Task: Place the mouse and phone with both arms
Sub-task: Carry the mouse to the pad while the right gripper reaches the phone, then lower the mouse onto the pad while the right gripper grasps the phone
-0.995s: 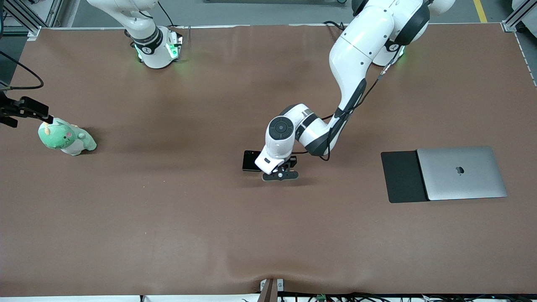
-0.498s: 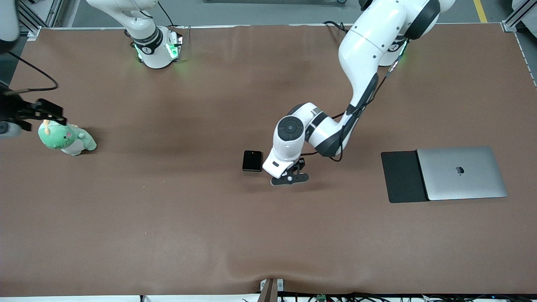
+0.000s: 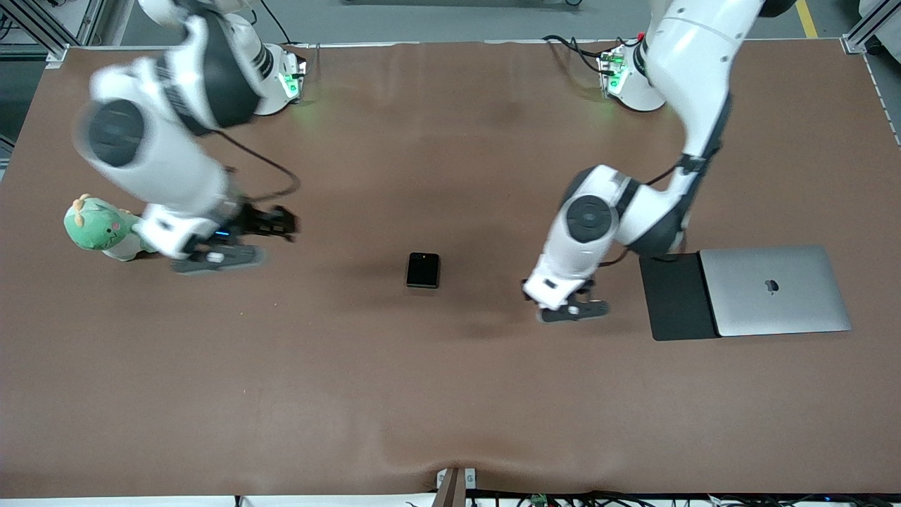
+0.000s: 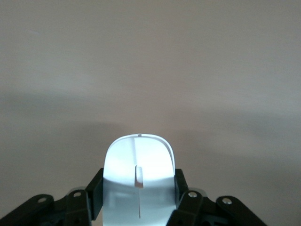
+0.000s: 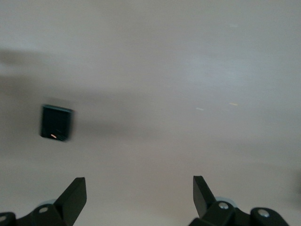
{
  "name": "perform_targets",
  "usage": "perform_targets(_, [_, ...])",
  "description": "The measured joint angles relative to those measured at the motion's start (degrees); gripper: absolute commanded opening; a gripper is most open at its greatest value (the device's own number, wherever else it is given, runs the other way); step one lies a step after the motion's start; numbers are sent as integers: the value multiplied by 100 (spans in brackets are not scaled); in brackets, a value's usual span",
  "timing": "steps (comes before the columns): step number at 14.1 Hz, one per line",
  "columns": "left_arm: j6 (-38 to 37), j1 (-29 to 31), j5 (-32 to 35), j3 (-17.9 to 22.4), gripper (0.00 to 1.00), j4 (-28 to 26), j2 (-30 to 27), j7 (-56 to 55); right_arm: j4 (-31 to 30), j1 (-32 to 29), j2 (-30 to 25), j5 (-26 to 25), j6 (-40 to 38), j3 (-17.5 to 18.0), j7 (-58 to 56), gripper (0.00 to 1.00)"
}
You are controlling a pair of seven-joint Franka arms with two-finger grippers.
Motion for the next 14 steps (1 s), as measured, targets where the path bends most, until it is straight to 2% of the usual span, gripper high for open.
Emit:
perform_targets(3, [5,577,0,-93,43,-440,-333,667,-6,707,647,76,985,-2,1188,100])
perform_targets(6, [85,1473,0,-427,43,-755,-517,1477,-11,1289,1313,75,1882,-8,1815,100])
perform_targets(10, [314,2750,0,-1068,43,-1040,-536,2340,-4,1498,2030,67,2697,-32,2025,100])
perform_targets(14, [526,3220,0,-1112,43,-1234,-412,2888,6,1571,2374,-100,3026,-46,2327,100])
